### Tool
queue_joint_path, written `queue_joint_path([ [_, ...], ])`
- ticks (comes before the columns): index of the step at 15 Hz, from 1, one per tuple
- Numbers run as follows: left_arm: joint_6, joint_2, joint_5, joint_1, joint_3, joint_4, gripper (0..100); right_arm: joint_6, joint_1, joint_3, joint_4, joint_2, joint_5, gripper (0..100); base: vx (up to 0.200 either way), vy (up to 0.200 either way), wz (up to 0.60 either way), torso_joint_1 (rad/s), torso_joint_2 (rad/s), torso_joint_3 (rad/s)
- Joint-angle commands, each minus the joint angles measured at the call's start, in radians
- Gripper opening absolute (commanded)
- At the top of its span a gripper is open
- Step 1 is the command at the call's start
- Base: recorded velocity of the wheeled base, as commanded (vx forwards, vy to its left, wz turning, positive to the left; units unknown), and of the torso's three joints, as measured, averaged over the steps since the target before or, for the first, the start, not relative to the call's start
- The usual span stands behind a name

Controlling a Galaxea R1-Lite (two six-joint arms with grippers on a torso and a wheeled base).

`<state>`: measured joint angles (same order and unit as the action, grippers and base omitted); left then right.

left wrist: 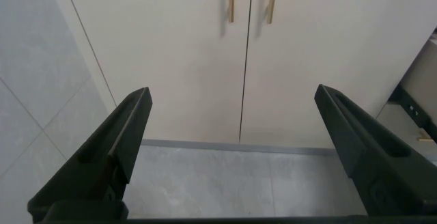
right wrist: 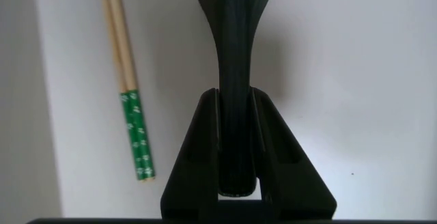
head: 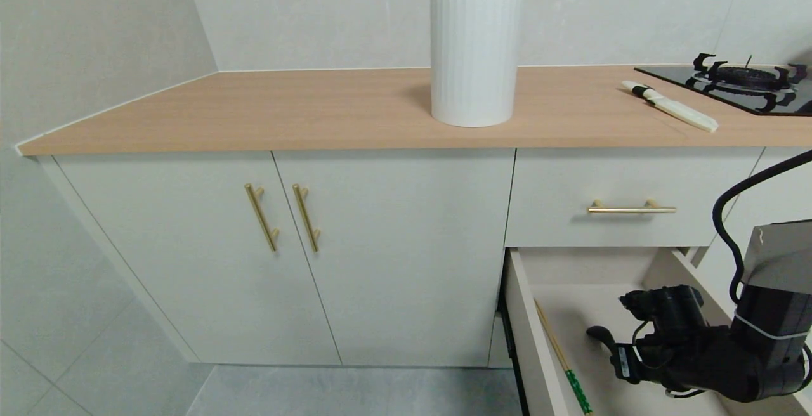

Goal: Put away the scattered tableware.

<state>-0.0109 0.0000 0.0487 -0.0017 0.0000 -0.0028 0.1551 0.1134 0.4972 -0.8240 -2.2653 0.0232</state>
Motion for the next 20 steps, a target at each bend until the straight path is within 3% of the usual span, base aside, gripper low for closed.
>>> queue_joint_path([
  [1,-0.001,0.000,0.000,0.000,0.000,0.000,100,0.000,0.000,0.018,-0.006,-0.039,0.000,0,0.000,0.000,0.00,0.000,0.00,0.000],
  [7,0.000,0.000,0.000,0.000,0.000,0.000,100,-0.002,-0.003,0.021,-0.023,-0.048,0.000,0,0.000,0.000,0.00,0.000,0.00,0.000],
  [8,0.000,0.000,0.000,0.000,0.000,0.000,100,-0.002,-0.003,0.021,-0.023,-0.048,0.000,100,0.000,0.000,0.00,0.000,0.00,0.000],
  [14,-0.001,0.000,0.002,0.000,0.000,0.000,100,0.000,-0.003,0.007,-0.024,-0.003,0.000,100,0.000,0.000,0.00,0.000,0.00,0.000],
  [20,0.000,0.000,0.000,0.000,0.000,0.000,100,0.006,0.048,-0.106,-0.023,0.317,0.063,100,0.000,0.000,0.00,0.000,0.00,0.000],
])
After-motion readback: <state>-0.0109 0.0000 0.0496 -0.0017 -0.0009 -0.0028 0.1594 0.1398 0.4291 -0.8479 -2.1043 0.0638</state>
